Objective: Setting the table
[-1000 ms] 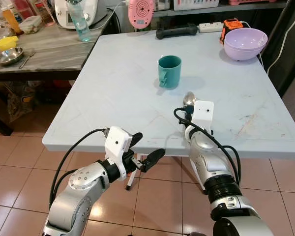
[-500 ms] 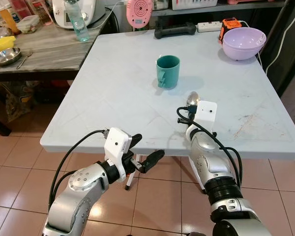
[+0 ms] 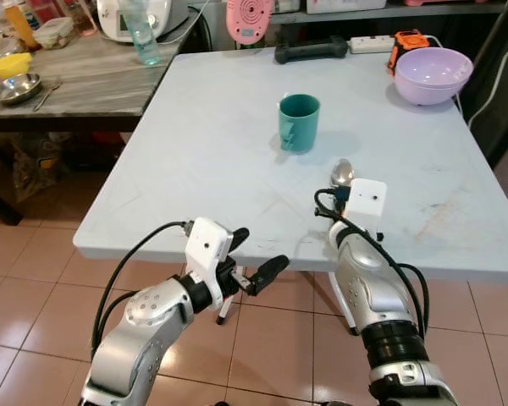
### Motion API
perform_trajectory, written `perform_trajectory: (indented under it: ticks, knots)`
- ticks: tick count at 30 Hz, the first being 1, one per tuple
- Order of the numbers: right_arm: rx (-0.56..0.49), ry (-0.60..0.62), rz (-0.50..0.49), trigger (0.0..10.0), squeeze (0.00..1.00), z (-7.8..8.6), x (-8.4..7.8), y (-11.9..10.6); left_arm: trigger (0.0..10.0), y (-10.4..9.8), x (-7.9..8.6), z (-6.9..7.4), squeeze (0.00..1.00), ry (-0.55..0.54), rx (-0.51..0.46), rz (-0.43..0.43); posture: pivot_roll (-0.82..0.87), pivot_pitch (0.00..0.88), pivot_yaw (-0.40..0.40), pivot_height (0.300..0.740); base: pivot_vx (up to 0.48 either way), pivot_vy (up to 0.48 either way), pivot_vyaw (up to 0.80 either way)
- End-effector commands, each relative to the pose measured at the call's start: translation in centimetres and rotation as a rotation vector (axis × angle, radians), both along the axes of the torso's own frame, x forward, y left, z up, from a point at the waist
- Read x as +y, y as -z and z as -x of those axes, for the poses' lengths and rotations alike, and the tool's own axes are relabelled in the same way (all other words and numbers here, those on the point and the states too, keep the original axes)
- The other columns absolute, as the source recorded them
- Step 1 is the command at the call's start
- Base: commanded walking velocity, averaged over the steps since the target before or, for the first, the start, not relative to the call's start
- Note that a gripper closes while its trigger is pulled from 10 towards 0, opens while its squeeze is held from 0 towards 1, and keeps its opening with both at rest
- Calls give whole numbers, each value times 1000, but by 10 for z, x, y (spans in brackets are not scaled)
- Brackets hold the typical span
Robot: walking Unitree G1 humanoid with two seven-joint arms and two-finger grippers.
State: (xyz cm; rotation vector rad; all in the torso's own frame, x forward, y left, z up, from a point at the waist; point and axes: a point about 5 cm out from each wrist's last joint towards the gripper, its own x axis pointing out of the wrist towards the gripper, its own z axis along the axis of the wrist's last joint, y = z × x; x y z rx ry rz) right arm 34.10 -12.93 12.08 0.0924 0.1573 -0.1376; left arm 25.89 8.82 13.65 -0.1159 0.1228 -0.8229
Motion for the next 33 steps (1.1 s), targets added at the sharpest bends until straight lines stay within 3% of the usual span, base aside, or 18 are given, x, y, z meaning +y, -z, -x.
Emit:
perform_trajectory:
  ticks: [1,6,8,11,13,19,20,21,22,23,24,30,33]
  knots:
    - [81,-3,16,0,0,10,-1,19,10000,0,4,-4,0,-29,-10,-13,-122,80,131,740,0,0,0]
    - [-25,-9,109,0,0,13,-9,-1,10000,-2,1,-10,0,-17,-11,3,-139,56,137,740,0,0,0]
    - [-135,-1,160,0,0,20,-17,-21,10000,-5,1,-18,0,-44,-38,2,-149,44,144,740,0,0,0]
    - [-155,-1,172,0,0,22,-19,-24,10000,-5,1,-20,0,-52,-42,0,-151,42,145,740,0,0,0]
    - [-217,18,195,0,0,31,-25,-35,10000,-6,4,-28,0,-103,-68,-16,-160,30,154,740,0,0,0]
    - [-259,80,213,0,0,47,-41,-47,10000,-10,25,-52,0,-297,-108,-46,-172,16,159,740,0,0,0]
    - [-265,89,207,588,0,48,-43,-48,10000,-11,27,-54,0,-318,-109,-46,-172,16,158,740,0,0,0]
    - [-268,98,206,3137,0,50,-45,-49,10000,-12,30,-56,0,-338,-110,-45,-174,14,157,740,0,0,0]
    - [-268,107,204,4549,0,53,-47,-50,10000,-12,33,-59,0,-357,-110,-45,-175,13,157,740,0,0,0]
    - [-266,113,200,8275,0,55,-49,-50,10000,-13,36,-61,0,-375,-112,-46,-176,13,157,740,0,0,0]
    - [-262,120,195,10000,0,59,-52,-49,10000,-13,42,-65,0,-426,-110,-46,-179,13,157,740,0,0,0]
    - [-242,135,202,10000,0,69,-59,-44,10000,-14,57,-72,0,-543,-118,-38,-184,15,153,740,0,0,0]
    - [-238,130,207,10000,0,75,-60,-43,10000,-11,72,-73,0,-646,-133,-63,-195,17,143,740,0,0,0]
